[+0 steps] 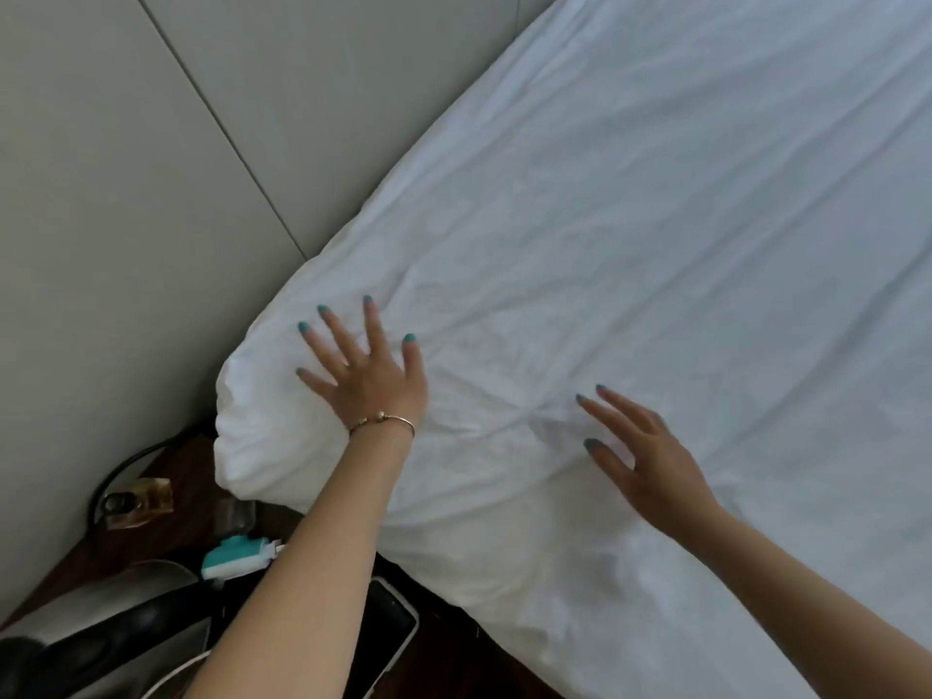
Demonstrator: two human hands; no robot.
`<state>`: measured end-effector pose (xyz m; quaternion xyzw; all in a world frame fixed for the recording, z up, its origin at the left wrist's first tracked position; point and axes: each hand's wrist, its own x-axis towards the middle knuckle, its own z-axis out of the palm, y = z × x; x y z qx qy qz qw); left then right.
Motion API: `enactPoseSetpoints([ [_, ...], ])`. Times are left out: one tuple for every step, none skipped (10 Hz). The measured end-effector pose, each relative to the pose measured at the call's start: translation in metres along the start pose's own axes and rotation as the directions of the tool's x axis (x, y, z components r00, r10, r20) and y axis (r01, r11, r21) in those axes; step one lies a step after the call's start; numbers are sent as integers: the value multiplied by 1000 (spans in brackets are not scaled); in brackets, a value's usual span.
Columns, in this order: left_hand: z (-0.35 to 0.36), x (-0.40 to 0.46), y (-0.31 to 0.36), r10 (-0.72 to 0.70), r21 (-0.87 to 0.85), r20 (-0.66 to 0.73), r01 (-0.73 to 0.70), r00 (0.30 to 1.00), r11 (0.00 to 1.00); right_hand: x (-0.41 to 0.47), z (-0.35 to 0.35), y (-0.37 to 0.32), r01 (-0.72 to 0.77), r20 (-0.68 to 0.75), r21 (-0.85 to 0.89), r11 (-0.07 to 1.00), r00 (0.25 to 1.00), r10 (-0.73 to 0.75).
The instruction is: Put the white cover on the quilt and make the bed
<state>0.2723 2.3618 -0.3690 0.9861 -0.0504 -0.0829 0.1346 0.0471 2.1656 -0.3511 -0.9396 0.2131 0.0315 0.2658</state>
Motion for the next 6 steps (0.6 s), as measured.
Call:
enactPoseSetpoints([
  [38,-61,42,507,9,79,-509,858,861,1,3,34,-299,25,-263,917,948,316],
  [78,-106,36,670,161,261,-716,695,679,-17,27,45,-327,39,-354,876,931,363],
  [88,-129,15,586,160,197,-616,786,772,-45,46,44,-295,65,-284,912,943,325],
  [89,-153,9,531,180,190,-561,826,808,-87,60,47,-208,104,-295,932,963,248],
  [86,-192,6,451,158,314,-515,835,843,-118,60,55,-121,121,-338,933,978,171],
  [95,-250,-9,471,62,323,-515,821,855,-160,58,61,-14,150,-300,954,987,61],
])
